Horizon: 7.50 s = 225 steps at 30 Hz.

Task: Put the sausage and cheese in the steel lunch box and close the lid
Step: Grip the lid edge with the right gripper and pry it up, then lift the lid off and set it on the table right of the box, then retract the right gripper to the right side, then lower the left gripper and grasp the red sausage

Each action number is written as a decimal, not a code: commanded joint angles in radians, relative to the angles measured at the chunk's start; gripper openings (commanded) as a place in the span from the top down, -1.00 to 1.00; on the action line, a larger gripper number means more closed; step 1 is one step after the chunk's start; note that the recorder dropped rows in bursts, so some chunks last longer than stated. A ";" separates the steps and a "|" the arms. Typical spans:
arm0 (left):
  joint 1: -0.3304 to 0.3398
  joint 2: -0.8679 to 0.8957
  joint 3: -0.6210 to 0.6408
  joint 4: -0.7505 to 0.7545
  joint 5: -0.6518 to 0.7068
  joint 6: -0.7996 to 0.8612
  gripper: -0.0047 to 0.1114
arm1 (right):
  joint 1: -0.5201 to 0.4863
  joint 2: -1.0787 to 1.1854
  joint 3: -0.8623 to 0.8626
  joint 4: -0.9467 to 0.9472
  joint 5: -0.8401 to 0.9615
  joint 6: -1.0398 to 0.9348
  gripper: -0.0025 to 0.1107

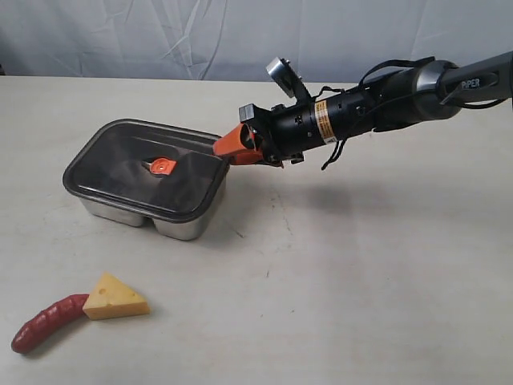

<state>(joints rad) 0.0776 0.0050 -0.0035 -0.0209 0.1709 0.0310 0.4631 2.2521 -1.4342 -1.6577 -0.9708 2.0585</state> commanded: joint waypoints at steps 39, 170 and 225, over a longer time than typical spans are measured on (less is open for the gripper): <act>0.000 -0.005 0.003 0.002 0.000 -0.001 0.92 | -0.016 -0.061 -0.008 0.127 -0.131 -0.029 0.97; -0.007 1.167 -0.758 -0.498 0.878 0.730 -0.12 | -0.271 -1.016 0.931 1.715 1.398 -1.909 0.97; -0.312 1.650 -0.628 -0.108 0.708 0.530 0.92 | -0.271 -1.016 0.931 1.717 1.384 -1.909 0.97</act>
<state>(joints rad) -0.2290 1.6521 -0.6312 -0.1424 0.8238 0.5915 0.1904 1.2455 -0.5084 0.0618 0.4204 0.1553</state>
